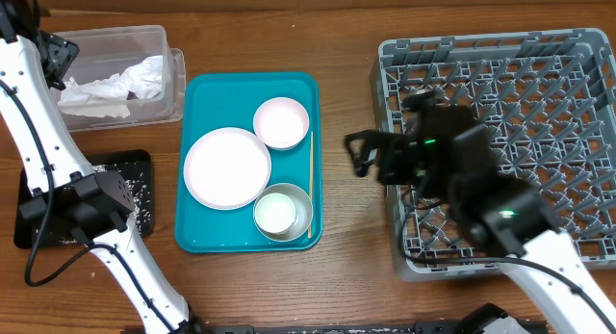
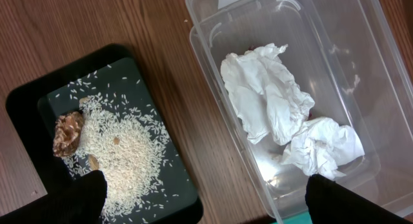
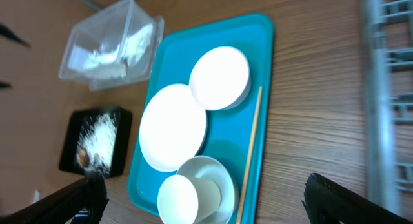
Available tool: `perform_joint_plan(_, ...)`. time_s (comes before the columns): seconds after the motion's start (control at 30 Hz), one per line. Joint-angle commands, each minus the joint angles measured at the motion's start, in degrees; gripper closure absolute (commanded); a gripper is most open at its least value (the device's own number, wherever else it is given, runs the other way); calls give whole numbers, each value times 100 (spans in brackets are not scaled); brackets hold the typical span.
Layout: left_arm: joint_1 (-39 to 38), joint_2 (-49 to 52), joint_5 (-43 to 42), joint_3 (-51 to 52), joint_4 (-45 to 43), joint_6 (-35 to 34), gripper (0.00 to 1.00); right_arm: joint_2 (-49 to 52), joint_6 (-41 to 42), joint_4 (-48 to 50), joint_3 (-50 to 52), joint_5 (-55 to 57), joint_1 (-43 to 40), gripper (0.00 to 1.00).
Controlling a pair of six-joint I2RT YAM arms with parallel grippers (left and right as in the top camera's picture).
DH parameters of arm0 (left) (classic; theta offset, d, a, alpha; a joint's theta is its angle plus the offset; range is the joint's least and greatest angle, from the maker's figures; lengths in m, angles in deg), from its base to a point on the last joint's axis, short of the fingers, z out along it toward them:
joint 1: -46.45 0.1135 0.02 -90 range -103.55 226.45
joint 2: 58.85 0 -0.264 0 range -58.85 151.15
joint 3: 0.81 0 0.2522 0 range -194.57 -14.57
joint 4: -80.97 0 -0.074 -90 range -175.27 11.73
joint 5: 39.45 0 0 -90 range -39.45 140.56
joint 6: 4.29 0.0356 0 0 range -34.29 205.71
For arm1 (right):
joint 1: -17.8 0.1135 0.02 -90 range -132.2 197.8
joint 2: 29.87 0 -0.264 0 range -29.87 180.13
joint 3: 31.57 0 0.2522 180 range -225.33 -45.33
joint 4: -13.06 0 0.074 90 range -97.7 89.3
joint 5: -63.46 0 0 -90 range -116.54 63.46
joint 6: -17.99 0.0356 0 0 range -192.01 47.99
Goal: Sort waste into correct bins and load items into the dishwasher
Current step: 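Raise the right gripper from the rack and reach toward the teal tray, then lower the right gripper onto the white cup rim and grasp it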
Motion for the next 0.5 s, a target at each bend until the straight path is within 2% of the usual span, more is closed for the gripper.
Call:
perform_joint_plan(0.0,-11,-136,98,-105,13,-96,0,297,52,295,-308,730,636,0)
perform_joint_plan(0.23,-11,-136,98,-105,13,-96,0,1071,66,391,-1246,728,1220,1)
perform_joint_plan(0.47,-11,-136,98,-105,13,-96,0,2041,177,-442,-2312,726,1764,1)
